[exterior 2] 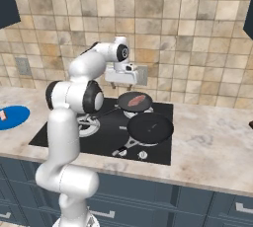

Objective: Place one of the steaks on the plate and the other in the bowl. Then place the bowl in the fridge.

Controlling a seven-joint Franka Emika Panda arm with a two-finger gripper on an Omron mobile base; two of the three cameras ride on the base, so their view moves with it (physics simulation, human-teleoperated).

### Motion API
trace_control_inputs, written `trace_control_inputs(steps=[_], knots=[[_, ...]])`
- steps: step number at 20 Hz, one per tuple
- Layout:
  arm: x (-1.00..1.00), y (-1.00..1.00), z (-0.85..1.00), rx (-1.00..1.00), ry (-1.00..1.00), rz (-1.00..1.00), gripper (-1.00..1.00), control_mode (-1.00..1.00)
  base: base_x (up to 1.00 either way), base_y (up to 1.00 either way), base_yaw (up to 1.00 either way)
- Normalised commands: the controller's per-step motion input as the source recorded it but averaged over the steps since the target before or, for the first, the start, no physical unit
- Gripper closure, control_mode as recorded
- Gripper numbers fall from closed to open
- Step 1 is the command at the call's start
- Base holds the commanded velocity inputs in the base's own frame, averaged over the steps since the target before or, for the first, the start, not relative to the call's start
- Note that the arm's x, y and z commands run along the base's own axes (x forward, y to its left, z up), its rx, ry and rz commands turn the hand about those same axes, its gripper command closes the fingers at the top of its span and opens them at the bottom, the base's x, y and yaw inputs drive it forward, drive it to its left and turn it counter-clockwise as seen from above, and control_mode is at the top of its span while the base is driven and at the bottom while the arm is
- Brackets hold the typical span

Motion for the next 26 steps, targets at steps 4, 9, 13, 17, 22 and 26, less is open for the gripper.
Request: trace_control_inputs(steps=[4,9,13,17,22,26], knots=[[0.00,-0.63,-0.10,0.00,-0.14,-0.03,-1.00,-1.00,0.00,0.00,0.00],[0.18,-0.32,-0.14,0.00,-0.20,-0.10,-1.00,-1.00,0.00,0.00,0.00],[0.28,-0.08,-0.19,0.00,-0.17,-0.10,-1.00,-1.00,0.00,0.00,0.00],[0.43,0.00,-0.16,0.00,-0.10,-0.09,-1.00,-1.00,0.00,0.00,0.00],[0.41,0.06,-0.03,0.00,0.00,-0.01,-1.00,-1.00,0.00,0.00,0.00],[0.36,0.00,-0.16,0.00,0.00,0.00,-1.00,-1.00,0.00,0.00,0.00]])
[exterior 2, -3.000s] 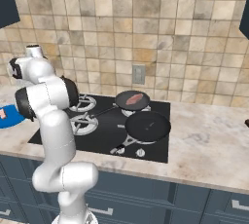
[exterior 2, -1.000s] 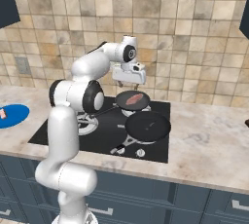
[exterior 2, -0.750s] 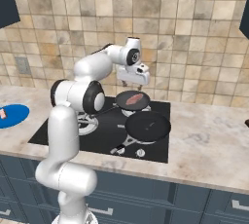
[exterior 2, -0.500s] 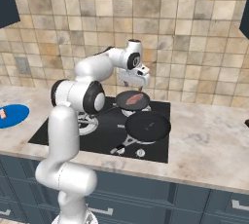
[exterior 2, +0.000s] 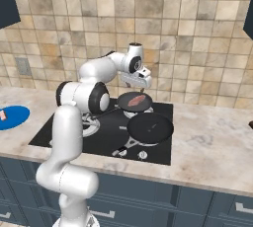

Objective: Place one of the steaks on the plate and the other in the bowl. Then place the bowl in the fridge.

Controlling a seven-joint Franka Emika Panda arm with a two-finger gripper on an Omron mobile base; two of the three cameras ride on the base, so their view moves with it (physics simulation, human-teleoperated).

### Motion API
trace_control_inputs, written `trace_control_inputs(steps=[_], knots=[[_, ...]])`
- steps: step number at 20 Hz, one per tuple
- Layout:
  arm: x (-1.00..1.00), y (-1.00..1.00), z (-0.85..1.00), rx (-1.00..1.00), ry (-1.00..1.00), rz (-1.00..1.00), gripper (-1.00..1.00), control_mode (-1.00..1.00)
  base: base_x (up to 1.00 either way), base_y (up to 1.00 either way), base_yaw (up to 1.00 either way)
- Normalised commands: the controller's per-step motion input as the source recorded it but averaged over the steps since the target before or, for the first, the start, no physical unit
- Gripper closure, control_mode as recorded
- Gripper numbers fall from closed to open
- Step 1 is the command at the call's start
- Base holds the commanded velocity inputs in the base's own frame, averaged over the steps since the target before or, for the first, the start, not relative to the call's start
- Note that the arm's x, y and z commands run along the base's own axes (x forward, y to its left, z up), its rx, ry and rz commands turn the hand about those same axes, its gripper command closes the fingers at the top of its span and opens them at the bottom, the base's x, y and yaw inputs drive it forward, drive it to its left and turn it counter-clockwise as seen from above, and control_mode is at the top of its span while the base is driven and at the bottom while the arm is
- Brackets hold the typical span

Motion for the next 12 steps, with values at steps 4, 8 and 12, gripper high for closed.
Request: trace_control_inputs(steps=[4,8,12], knots=[[0.26,0.00,-0.33,0.00,0.00,0.00,-1.00,-1.00,0.00,0.00,0.00],[0.24,0.00,-0.30,0.02,0.00,0.00,-1.00,-1.00,0.00,0.00,0.00],[0.01,0.00,-0.23,0.04,0.00,0.00,-1.00,-1.00,0.00,0.00,0.00]])
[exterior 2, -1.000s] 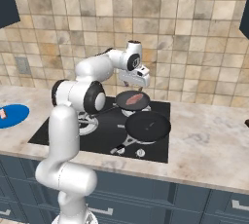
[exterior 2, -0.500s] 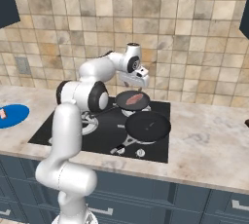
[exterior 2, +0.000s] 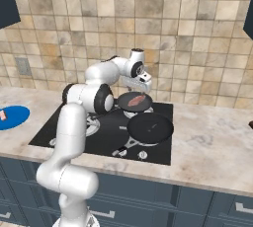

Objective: Place one of the steaks on the plate and the other in the bowl. Then place the bowl in the fridge.

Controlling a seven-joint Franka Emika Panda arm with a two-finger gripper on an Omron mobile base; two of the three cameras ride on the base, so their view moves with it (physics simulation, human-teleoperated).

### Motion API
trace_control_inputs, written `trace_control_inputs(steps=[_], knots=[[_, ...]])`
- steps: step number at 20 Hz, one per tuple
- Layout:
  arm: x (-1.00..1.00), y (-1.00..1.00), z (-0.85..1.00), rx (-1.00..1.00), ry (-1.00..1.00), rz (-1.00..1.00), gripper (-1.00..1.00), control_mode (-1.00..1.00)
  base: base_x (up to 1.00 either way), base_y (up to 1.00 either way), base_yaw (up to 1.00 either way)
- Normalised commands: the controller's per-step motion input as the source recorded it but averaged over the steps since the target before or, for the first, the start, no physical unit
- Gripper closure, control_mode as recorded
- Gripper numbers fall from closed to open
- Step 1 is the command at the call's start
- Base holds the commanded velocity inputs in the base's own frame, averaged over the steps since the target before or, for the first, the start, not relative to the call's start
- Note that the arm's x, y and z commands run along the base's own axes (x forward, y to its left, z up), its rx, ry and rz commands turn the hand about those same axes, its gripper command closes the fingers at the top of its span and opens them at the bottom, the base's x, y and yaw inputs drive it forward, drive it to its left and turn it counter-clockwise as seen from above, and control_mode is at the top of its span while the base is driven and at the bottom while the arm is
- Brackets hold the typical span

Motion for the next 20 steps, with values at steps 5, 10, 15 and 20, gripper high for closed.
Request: trace_control_inputs(steps=[5,10,15,20], knots=[[0.00,0.00,-0.27,0.03,0.00,0.00,-1.00,-1.00,0.00,0.00,0.00],[0.00,0.06,-0.17,0.00,0.00,-0.01,-1.00,-1.00,0.00,0.00,0.00],[0.00,0.11,-0.08,0.00,0.00,-0.02,-1.00,-1.00,0.00,0.00,0.00],[0.00,0.01,-0.13,0.00,0.02,-0.03,-1.00,-1.00,0.00,0.00,0.00]])
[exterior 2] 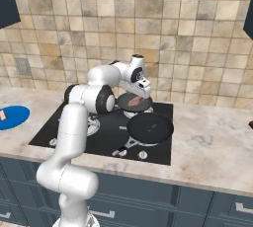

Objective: Place one of the steaks on the plate and the other in the bowl. Then place the bowl in the fridge.

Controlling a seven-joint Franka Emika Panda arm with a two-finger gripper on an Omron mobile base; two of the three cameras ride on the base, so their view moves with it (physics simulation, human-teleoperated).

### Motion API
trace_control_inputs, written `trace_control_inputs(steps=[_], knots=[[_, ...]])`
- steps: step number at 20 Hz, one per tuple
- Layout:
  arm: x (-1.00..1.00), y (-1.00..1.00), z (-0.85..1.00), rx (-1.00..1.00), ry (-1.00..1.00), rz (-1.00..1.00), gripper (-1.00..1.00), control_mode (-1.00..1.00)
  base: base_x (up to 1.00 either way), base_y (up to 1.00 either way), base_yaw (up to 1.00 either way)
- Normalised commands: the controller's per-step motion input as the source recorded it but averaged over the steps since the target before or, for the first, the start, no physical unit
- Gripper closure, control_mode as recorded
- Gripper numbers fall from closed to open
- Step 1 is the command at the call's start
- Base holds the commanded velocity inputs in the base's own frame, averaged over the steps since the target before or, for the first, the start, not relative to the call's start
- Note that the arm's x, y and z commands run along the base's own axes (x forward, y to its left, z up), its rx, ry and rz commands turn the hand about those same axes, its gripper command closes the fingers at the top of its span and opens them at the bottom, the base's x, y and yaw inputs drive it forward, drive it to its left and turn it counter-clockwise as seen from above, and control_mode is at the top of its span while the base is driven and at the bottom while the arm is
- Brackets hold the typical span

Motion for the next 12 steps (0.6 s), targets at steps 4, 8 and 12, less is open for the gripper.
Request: trace_control_inputs(steps=[4,8,12], knots=[[0.00,0.00,-0.15,0.00,0.01,-0.04,-1.00,-1.00,0.00,0.00,0.00],[0.05,0.00,-0.21,0.00,0.00,-0.04,-1.00,-1.00,0.00,0.00,0.00],[0.04,0.00,-0.26,0.00,0.00,-0.03,-1.00,-1.00,0.00,0.00,0.00]])
